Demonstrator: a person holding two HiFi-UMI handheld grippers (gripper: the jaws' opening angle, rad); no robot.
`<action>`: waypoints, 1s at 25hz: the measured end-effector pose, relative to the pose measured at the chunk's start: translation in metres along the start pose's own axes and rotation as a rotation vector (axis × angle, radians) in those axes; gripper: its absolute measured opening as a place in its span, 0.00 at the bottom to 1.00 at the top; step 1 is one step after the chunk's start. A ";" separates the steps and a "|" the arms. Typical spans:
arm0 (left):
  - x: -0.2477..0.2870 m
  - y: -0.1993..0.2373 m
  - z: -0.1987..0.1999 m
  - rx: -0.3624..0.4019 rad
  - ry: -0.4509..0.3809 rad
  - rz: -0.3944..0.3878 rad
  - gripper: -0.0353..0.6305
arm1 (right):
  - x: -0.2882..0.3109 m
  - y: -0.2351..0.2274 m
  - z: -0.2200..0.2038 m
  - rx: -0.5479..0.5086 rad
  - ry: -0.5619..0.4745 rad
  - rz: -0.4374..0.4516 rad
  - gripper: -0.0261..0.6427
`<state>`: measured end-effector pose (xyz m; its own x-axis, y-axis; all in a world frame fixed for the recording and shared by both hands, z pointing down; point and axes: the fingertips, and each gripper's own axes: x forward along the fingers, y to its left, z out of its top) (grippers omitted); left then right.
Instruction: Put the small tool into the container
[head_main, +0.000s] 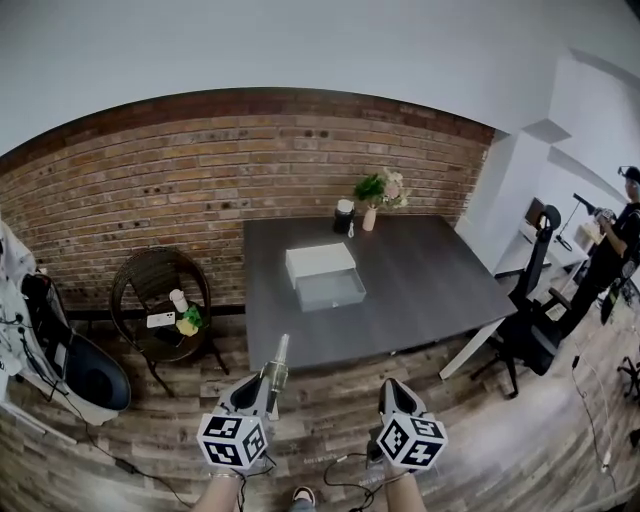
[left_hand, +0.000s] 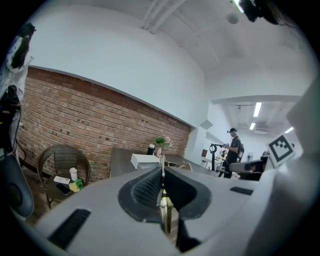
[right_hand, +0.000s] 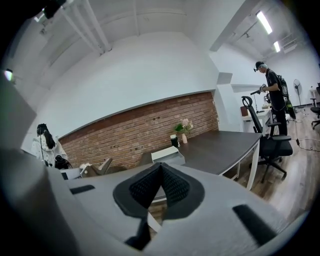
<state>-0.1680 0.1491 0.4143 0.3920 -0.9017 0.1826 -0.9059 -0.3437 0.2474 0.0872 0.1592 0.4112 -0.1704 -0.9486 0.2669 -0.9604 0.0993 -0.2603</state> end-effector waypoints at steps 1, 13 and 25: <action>0.007 0.000 0.000 -0.001 0.001 0.005 0.07 | 0.006 -0.004 0.002 0.000 0.002 0.005 0.04; 0.074 -0.010 0.003 -0.007 0.013 0.024 0.07 | 0.068 -0.040 0.022 0.009 0.025 0.045 0.04; 0.120 0.006 0.001 -0.010 0.034 0.031 0.07 | 0.112 -0.060 0.017 0.037 0.053 0.019 0.04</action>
<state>-0.1260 0.0386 0.4371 0.3695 -0.9022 0.2224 -0.9160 -0.3134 0.2506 0.1298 0.0424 0.4412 -0.2011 -0.9292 0.3102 -0.9482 0.1050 -0.3000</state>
